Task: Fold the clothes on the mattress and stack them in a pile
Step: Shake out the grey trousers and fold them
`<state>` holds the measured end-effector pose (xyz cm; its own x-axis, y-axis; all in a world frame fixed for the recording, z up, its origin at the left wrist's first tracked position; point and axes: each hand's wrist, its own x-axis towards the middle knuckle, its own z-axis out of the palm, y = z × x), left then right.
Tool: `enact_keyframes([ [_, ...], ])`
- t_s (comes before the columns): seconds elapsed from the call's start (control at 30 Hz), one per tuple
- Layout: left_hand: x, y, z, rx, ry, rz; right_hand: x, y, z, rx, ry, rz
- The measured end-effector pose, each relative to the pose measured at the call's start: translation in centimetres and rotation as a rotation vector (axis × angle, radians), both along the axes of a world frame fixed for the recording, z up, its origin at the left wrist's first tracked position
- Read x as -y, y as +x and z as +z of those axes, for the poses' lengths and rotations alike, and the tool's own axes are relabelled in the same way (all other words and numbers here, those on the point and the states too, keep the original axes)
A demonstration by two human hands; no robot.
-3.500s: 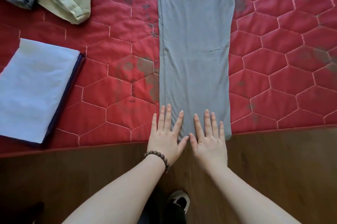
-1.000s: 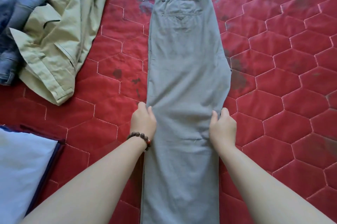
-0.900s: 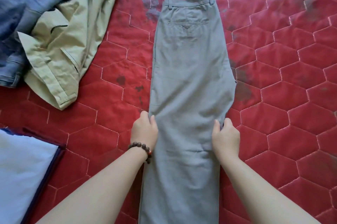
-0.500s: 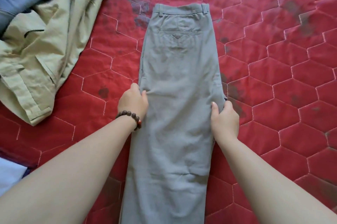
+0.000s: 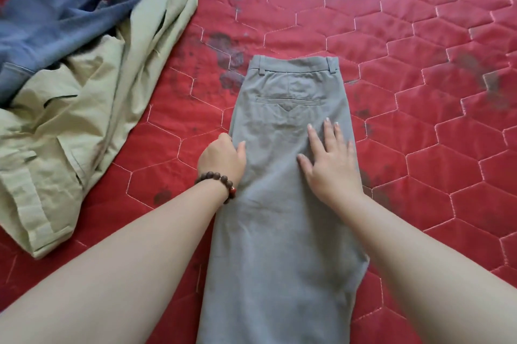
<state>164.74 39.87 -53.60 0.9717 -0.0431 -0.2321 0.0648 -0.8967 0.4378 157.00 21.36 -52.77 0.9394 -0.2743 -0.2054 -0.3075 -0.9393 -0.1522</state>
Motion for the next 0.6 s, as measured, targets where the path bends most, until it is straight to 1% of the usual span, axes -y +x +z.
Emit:
enact_keyframes([
  [0.1, 0.4, 1.9, -0.5, -0.003, -0.021, -0.034, 0.2, 1.9, -1.4, -0.087, -0.083, 0.052],
  [0.23, -0.2, 1.5, -1.0, 0.136, -0.120, -0.023, 0.0, 1.3, -2.2, -0.010, -0.148, 0.031],
  [0.37, -0.2, 1.2, -1.6, 0.178, -0.053, -0.002, 0.1, 1.0, -2.5, -0.021, -0.182, 0.030],
  [0.5, -0.3, 0.8, -1.2, 0.213, -0.045, 0.042, -0.6, 0.9, -2.3, 0.078, -0.136, 0.084],
  [0.57, -0.2, 0.8, -0.6, 0.285, 0.047, 0.046, -1.1, 0.7, -2.7, 0.070, -0.130, 0.109],
  [0.6, 0.2, 0.8, -0.4, 0.352, 0.087, 0.004, -1.5, 0.8, -2.9, 0.083, -0.116, 0.102],
])
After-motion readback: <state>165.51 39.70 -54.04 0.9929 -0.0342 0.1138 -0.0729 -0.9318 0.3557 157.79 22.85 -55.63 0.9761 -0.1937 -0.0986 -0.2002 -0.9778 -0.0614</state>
